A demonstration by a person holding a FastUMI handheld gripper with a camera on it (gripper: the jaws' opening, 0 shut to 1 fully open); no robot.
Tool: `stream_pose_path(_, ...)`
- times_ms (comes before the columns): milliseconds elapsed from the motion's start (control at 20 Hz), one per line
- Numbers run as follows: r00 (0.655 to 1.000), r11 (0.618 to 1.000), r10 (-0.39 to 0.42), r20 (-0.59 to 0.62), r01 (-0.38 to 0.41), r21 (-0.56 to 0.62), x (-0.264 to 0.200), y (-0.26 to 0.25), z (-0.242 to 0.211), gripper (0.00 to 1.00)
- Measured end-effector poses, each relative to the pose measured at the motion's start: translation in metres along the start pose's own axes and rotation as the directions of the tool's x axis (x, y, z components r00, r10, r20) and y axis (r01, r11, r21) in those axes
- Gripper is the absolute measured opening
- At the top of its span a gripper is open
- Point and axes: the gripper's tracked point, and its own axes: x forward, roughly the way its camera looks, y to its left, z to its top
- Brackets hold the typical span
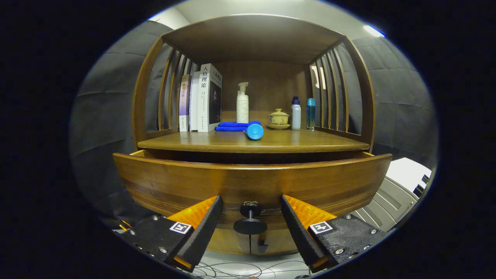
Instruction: Pull open the drawer, take out the items inside it, and place them on the countertop above the cabinet.
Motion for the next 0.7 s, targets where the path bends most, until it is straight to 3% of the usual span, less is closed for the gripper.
stream_pose_path(700, 0.999, 1.0, -0.022, 0.036, 0.022, 0.001, 0.052, 0.001, 0.008, 0.94)
